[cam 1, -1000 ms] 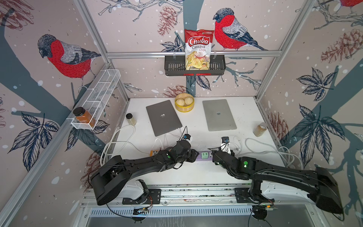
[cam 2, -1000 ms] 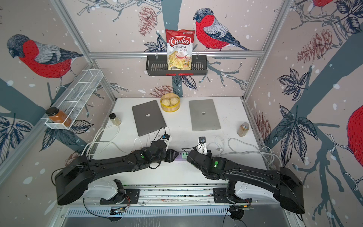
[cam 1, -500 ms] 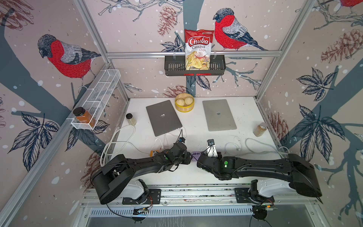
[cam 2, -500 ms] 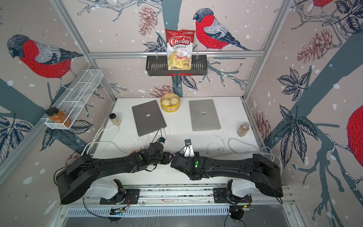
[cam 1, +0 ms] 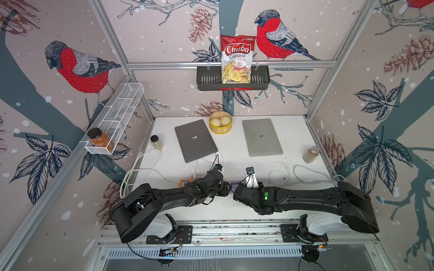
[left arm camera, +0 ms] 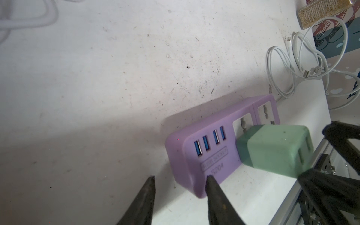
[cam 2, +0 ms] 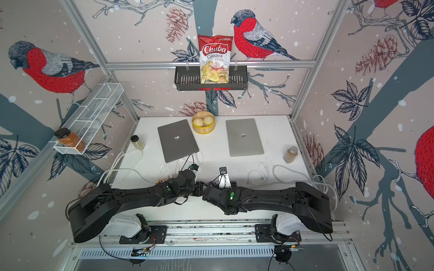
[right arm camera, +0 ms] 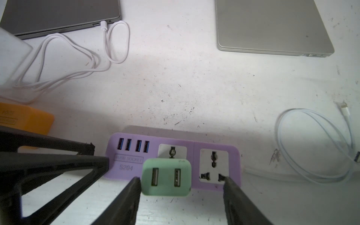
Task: Unplug the laptop charger
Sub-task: Remove the plug from the socket.
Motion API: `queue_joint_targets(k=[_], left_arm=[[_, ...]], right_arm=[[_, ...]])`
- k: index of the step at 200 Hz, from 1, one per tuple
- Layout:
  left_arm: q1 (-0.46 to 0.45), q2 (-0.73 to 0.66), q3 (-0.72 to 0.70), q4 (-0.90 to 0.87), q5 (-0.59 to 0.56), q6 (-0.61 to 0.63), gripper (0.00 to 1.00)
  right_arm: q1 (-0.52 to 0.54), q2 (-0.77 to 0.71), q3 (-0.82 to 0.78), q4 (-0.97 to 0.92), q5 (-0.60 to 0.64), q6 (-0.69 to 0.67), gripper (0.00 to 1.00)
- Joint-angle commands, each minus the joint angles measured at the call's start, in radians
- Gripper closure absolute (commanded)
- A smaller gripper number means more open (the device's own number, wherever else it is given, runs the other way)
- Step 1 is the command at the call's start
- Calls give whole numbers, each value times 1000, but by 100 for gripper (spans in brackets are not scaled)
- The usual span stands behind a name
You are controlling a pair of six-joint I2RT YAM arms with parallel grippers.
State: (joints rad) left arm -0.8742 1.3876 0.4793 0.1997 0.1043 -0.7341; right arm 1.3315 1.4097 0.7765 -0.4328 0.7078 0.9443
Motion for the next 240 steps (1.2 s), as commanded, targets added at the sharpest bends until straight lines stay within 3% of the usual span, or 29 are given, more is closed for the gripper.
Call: queue_joint_targets(k=[1,41,116,150,240], left_arm=[[1,5,2,15,2,2,56],[2,19,0,20,7,0,56],[1,50,-4,42,18,-5,56],[2,50,-9,42,17,-4,56],[2,70,-16,46,15,-8,56]], right_arm=[[1,6,6,19,1,-4,33],[1,18,12,34,-14,-17,41],[1,40,14,33,-24,-10,45],[1,54,19,35,-27,-11,53],[4,60,28,28,-21,-9,60]])
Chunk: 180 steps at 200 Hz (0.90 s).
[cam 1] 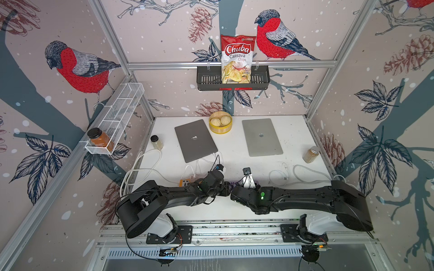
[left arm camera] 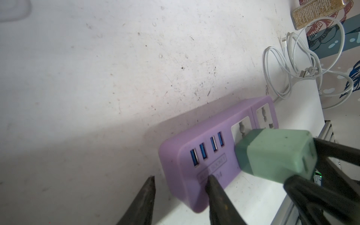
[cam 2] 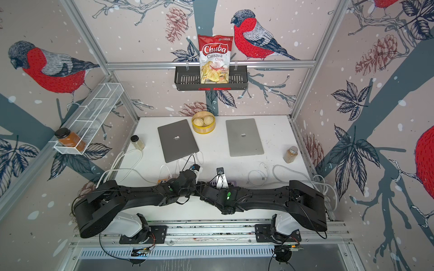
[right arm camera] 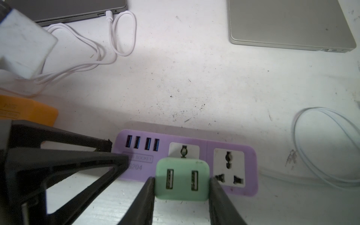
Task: Unplug the laptop charger
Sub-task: Remove the plug from the socket.
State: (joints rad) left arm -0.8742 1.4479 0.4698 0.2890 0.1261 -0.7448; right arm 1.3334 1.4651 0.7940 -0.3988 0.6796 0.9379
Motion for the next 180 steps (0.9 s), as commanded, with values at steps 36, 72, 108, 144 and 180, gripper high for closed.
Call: queue_joint_targets(k=[36,72,108,144,180], left_arm=[[1,14,-8,-48,-11,4,56],[2,18,-9,-50,-14,5,56],[1,23,-11,-44,-11,5,56],[1,30,-6,-49,-14,4,56],[1,37,-7,-56,-18,5,56]], right_arm=[[7,-5,17,-13,23,4,62],[13,-7,29,-22,26,7,63],[17,-6,37,-31,37,7,63],[17,-11,36,-30,44,10,64],[14,-8,28,-34,54,22,64]])
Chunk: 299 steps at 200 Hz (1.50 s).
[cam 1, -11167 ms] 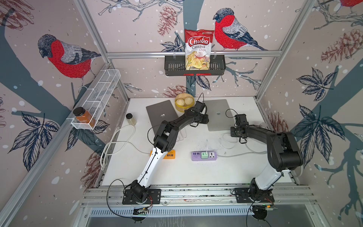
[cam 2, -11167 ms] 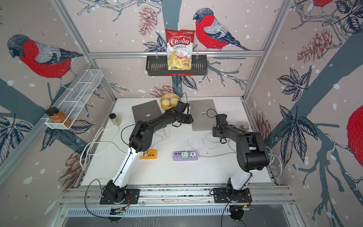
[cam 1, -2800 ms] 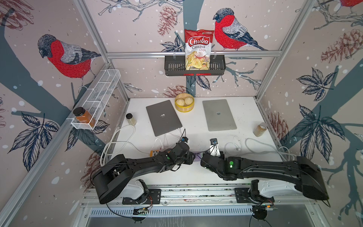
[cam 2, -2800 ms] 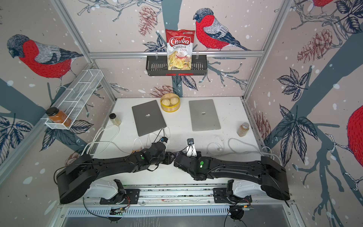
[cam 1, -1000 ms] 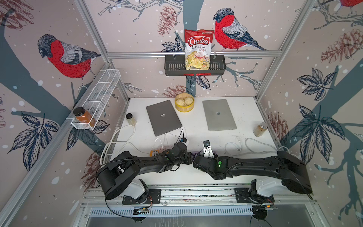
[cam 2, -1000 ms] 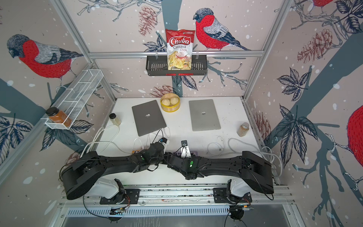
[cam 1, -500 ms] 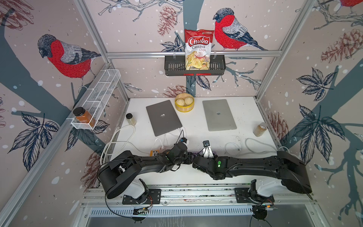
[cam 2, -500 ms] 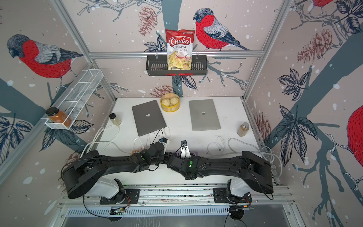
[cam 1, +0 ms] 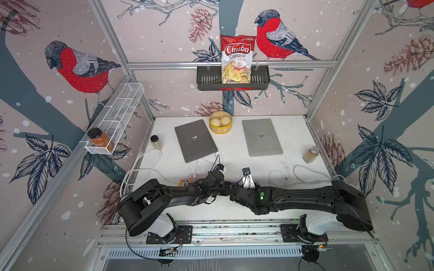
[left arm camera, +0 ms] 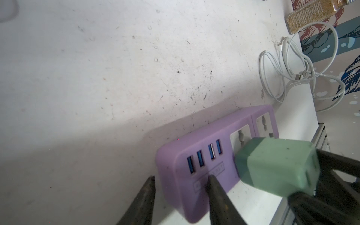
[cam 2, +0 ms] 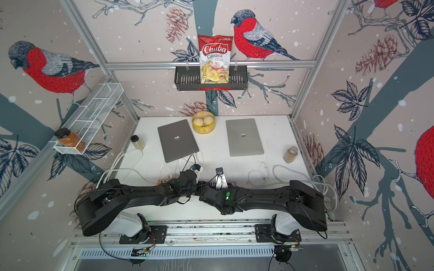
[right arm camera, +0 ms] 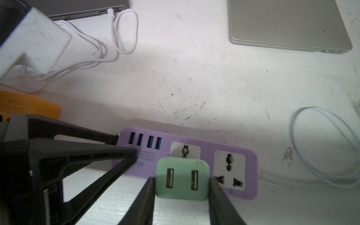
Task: Unplug the laptop charger
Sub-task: Remove the plug from the socket, then place the plug at the center of the board.
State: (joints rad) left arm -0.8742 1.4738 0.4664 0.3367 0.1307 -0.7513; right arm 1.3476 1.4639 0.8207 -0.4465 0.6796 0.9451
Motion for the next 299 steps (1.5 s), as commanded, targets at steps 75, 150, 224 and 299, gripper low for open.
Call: queue_joint_targets(k=[75,150,224,299], left_arm=[[2,25,4,-113,-23,13,56],[2,35,10,-115,-20,12,56],[0,10,36,-122,-8,43,56],[-21,-29,97,-180,-22,72,56]], right_arm=[[-37,-87,-71,77,31,11,67],[-38,-60,-3,-1,63,-9,67],[-242,-299,-75,-47,36,-116,67],[-426,-326,-161,24,-84,-228,67]])
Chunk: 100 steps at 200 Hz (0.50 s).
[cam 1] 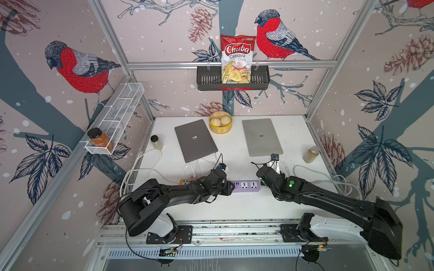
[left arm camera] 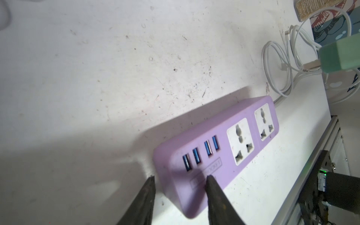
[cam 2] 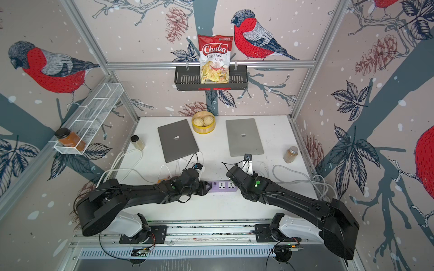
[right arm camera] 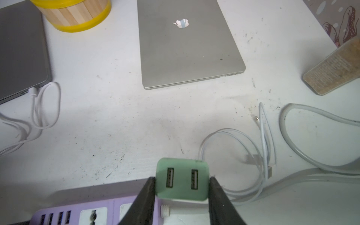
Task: Unplug the laptop charger
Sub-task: Place the plug at the center of the board.
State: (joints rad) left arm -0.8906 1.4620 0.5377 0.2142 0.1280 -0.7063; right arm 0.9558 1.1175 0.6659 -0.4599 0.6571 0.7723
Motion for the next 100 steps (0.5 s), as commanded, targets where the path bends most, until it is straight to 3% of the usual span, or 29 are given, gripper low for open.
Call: queue_joint_targets(k=[1,100], left_arm=[[-5,-18,27,-58,-20,28,56],[-5,-62,91,-173,-113,66,56]], right_arm=[[-35,22,-6,38,-65,-57,67],[-177,209,19,115,-229,-160,67]])
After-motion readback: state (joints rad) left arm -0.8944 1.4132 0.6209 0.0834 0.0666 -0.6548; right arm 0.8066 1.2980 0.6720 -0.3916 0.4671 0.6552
